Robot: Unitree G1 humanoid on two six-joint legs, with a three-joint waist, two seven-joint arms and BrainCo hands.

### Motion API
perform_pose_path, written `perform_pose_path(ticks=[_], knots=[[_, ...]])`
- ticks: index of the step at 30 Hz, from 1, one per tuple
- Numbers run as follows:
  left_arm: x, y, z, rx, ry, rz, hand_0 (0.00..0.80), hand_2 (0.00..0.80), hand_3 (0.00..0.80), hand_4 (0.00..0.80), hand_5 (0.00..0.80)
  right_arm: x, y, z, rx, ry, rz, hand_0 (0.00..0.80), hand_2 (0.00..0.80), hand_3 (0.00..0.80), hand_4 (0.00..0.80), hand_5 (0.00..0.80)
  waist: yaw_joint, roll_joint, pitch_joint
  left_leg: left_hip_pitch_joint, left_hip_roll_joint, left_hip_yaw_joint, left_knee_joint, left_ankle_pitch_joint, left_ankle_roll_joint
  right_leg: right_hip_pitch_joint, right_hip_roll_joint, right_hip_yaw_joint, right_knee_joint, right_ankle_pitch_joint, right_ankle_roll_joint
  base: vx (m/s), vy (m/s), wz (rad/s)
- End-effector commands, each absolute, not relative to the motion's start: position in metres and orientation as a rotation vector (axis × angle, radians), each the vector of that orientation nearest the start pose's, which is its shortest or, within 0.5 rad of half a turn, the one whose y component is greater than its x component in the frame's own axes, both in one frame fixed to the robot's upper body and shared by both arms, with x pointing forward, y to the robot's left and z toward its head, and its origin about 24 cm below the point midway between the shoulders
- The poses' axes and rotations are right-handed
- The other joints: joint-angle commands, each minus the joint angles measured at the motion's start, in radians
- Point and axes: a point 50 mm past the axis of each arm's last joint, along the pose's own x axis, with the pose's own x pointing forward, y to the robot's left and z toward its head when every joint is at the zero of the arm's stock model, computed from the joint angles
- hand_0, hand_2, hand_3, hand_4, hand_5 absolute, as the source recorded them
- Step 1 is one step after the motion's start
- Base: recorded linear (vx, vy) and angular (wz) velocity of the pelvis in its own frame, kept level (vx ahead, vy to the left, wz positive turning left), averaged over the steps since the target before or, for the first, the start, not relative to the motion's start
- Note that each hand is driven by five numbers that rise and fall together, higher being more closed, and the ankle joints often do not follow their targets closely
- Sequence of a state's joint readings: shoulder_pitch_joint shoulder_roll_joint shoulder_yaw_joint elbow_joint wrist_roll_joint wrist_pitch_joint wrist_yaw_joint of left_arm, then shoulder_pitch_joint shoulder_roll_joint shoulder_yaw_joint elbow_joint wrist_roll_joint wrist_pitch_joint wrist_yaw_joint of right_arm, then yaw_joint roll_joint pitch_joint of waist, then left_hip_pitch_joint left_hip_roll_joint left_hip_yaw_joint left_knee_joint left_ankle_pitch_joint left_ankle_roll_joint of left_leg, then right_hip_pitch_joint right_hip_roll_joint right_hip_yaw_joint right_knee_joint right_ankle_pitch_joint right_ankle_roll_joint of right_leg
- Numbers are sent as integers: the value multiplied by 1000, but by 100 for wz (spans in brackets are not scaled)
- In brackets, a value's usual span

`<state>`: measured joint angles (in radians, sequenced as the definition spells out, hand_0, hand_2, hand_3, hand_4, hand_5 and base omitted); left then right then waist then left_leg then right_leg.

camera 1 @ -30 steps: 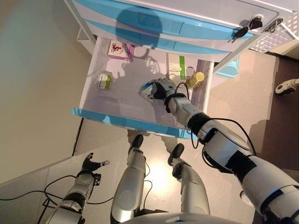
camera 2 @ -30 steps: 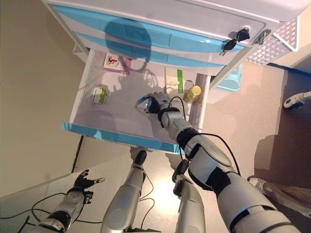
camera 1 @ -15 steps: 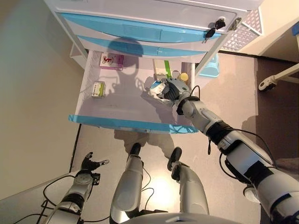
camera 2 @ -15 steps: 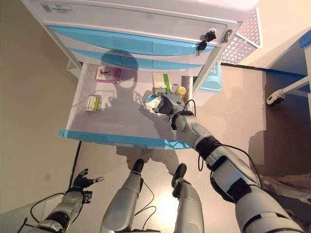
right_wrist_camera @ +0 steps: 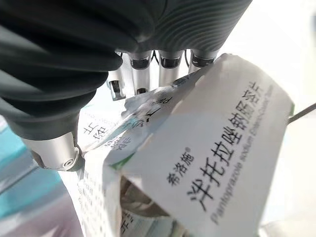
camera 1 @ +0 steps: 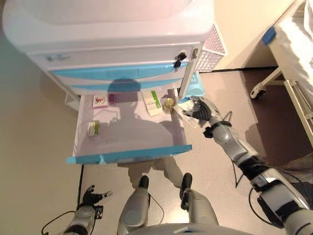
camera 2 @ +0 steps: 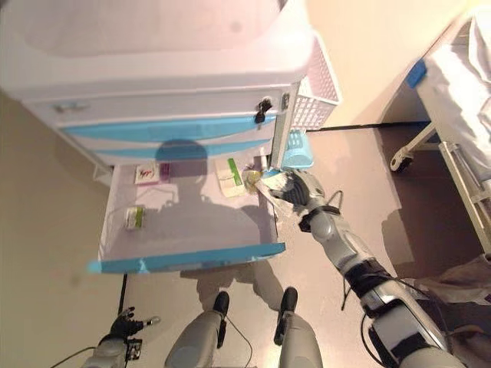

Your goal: Open the drawer and pick up the medicine

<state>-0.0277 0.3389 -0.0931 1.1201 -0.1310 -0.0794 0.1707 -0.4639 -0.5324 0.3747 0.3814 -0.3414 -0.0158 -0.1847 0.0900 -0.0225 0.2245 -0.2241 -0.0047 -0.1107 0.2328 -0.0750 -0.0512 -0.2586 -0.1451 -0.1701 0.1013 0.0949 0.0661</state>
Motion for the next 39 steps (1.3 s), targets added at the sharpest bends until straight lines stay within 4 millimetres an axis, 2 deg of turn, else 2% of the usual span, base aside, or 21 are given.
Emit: perform_pose_path(ticks=[1, 8, 11, 18, 29, 33, 39], knots=[[117, 287, -134, 381, 1035, 322, 0, 0, 0, 0, 0, 334, -185, 120, -908, -295, 31, 800, 800, 800, 800, 800, -4, -13, -58, 0, -48, -20, -144, 113, 41, 76, 7, -14, 26, -79, 68, 83, 3, -15], [96, 285, -141, 393, 1101, 300, 0, 0, 0, 0, 0, 317, -209, 113, -877, -258, -36, 800, 800, 800, 800, 800, -11, -5, -124, 80, -39, -3, -236, 129, 42, 150, 15, -13, -69, -47, 77, 101, 8, -6], [85, 283, -145, 396, 1139, 289, 0, 0, 0, 0, 0, 310, -219, 115, -861, -256, -81, 800, 800, 800, 800, 800, -14, -1, -163, 116, -32, 17, -279, 136, 36, 183, 15, -14, -125, -25, 84, 81, 13, -10], [79, 281, -146, 383, 1147, 295, 0, 0, 0, 0, 0, 305, -231, 111, -843, -228, -126, 800, 800, 800, 800, 800, -13, 2, -192, 143, -27, 30, -308, 142, 29, 209, 16, -15, -160, -9, 88, 42, 6, -11], [71, 283, -148, 384, 1180, 304, 0, 0, 0, 0, 0, 304, -252, 102, -739, -152, -233, 800, 800, 800, 800, 800, -10, -5, -215, 156, -25, 23, -317, 137, 24, 232, 15, -25, -181, -5, 88, 4, 0, -1], [65, 284, -149, 393, 1205, 303, 0, 0, 0, 0, 0, 310, -254, 107, -724, -162, -251, 800, 800, 800, 800, 800, -5, -10, -219, 159, -22, 23, -316, 132, 24, 234, 17, -25, -182, -8, 87, 22, 1, 1], [60, 285, -149, 398, 1222, 300, 0, 0, 0, 0, 0, 320, -250, 127, -708, -226, -271, 800, 800, 800, 800, 800, 9, -23, -221, 160, -22, 15, -313, 127, 25, 238, 20, -24, -181, -9, 86, 4, 0, 1]])
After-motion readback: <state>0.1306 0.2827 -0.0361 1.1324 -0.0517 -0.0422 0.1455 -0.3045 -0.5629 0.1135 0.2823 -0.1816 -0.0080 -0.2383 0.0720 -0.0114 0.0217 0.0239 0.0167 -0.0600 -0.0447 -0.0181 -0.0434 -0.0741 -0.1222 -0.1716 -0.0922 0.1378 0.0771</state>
